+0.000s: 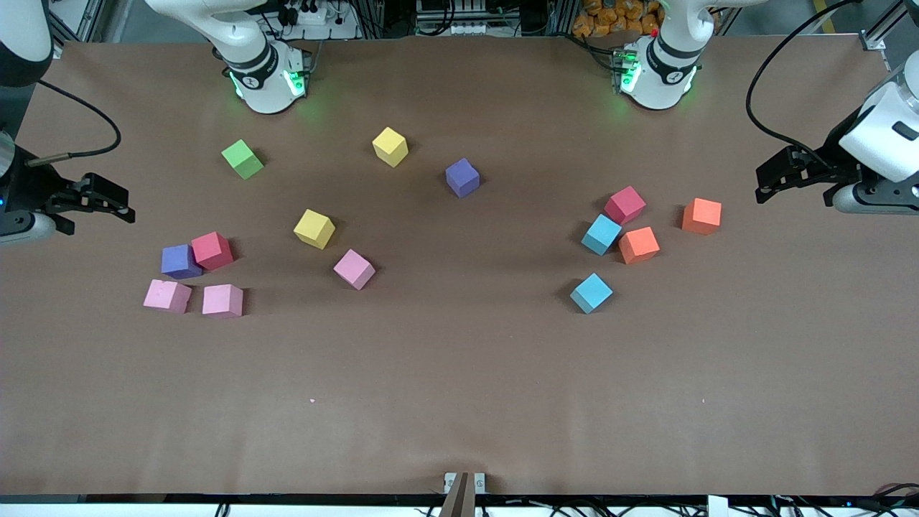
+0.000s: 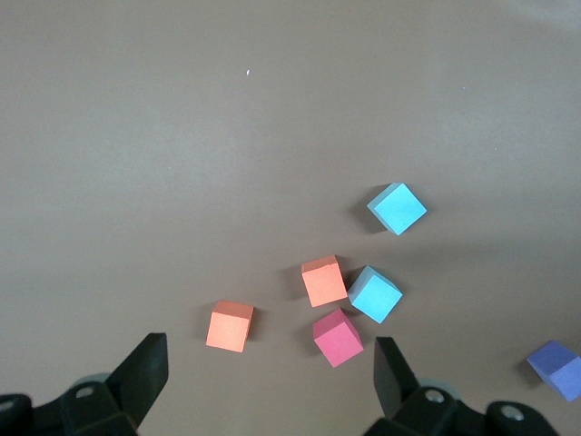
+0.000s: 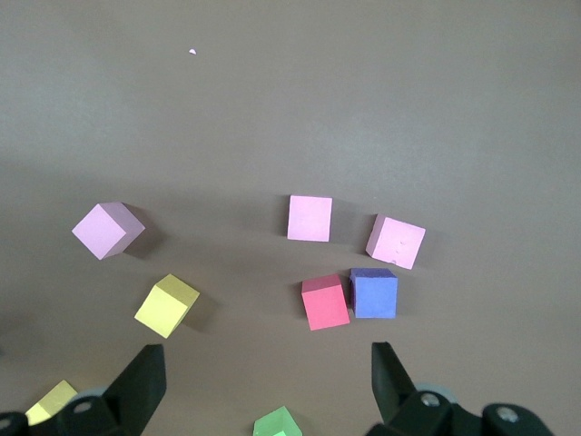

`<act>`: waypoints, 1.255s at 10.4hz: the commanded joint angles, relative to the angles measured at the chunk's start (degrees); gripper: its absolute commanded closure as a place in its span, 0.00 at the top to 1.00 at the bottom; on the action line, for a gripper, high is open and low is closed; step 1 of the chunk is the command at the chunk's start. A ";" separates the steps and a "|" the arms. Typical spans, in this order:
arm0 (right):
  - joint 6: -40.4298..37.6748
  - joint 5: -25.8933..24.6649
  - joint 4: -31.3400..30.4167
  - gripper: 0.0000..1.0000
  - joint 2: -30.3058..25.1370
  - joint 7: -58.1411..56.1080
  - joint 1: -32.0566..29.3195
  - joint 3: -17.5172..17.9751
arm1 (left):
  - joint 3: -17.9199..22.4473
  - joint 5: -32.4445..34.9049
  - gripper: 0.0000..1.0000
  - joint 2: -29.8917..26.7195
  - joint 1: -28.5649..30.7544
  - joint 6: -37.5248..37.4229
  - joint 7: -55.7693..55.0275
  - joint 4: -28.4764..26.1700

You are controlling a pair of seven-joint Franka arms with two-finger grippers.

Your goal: Form number 2 with 11 blocks

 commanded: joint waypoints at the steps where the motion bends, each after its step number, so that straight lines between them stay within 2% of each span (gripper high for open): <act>1: 0.44 -0.52 -1.06 1.00 -1.71 -1.15 0.77 0.57 | -0.02 0.88 1.00 0.53 0.00 -0.09 -0.06 1.27; 9: -1.66 -1.05 -1.32 1.00 -1.80 -2.48 0.34 0.04 | -0.02 1.14 1.00 0.53 0.00 -0.09 -0.06 1.27; 13: -5.61 -1.05 -1.32 1.00 -4.70 -2.30 -1.06 -0.04 | -0.11 1.05 1.00 0.53 -0.09 -0.09 -0.59 1.27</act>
